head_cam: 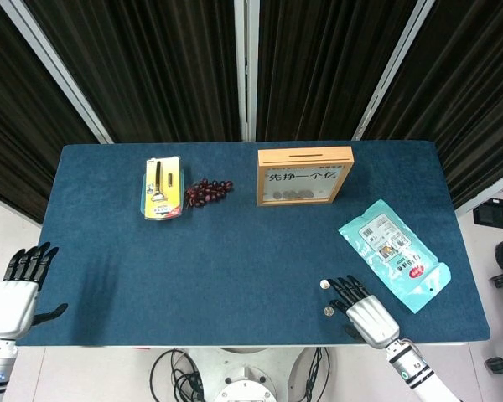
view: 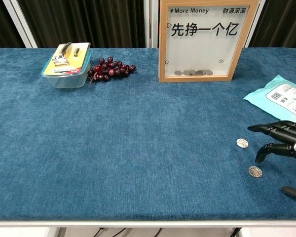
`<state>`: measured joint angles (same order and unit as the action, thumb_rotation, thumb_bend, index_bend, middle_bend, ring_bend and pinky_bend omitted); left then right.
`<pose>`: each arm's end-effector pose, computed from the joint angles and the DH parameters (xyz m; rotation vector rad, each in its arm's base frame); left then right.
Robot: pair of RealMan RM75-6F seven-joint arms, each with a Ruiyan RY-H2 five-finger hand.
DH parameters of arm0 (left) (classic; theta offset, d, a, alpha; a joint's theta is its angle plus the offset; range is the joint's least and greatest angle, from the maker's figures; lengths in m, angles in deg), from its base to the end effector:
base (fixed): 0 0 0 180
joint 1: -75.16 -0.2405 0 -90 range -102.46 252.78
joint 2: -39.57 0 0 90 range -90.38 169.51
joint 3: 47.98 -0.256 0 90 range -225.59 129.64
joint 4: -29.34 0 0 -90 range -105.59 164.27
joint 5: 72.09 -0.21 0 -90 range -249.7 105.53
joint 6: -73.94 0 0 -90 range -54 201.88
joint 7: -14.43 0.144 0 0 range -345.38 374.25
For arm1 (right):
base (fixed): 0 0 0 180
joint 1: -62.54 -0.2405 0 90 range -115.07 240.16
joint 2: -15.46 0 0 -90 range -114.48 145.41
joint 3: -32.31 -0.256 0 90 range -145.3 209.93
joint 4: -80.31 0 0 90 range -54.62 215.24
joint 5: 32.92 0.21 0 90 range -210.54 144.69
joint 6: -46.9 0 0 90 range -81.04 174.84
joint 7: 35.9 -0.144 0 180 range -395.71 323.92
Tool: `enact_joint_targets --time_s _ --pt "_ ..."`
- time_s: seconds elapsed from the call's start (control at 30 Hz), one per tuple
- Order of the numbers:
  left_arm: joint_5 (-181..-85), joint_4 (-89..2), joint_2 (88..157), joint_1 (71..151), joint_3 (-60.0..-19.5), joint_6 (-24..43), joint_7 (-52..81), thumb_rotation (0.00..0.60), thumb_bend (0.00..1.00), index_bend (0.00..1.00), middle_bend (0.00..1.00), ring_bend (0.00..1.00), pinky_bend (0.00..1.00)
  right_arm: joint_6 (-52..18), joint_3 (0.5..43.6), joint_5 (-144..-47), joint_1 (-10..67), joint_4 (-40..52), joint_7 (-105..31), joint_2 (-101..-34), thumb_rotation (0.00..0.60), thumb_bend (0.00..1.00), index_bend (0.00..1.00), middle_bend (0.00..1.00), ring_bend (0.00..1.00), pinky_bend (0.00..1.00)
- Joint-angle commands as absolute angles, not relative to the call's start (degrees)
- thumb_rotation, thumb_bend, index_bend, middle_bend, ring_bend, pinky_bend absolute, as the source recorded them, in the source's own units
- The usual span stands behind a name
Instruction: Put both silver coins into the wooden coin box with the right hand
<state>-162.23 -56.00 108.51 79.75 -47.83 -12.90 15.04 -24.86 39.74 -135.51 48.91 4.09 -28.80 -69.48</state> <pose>-0.3204 0.1705 0.1363 -1.4667 -0.8509 -0.8922 -0.2783 -0.1698 -0.0030 2.0290 -0.8359 0.8633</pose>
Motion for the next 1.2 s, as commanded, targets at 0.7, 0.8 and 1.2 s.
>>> enact_joint_targets --time_s 0.7,0.8,1.2 --pt "-162.3 -55.1 109.0 79.4 -48.1 -13.3 14.1 0.600 0.01 0.00 0.00 0.00 0.00 -26.6 40.8 -135.1 48.8 8.0 -30.3 -72.4 0.600 0.33 0.33 0.00 0.00 0.00" --pt "-162.2 -55.0 108.9 79.4 -48.1 -13.2 14.1 0.600 0.01 0.00 0.00 0.00 0.00 -26.7 40.8 -134.9 48.7 8.1 -30.5 -72.6 0.600 0.33 0.33 0.00 0.00 0.00" --pt "-162.3 -55.1 108.7 79.5 -48.1 -13.0 14.1 0.600 0.01 0.00 0.00 0.00 0.00 -26.6 41.2 -134.6 48.4 8.3 -30.9 -73.2 0.600 0.35 0.33 0.00 0.00 0.00"
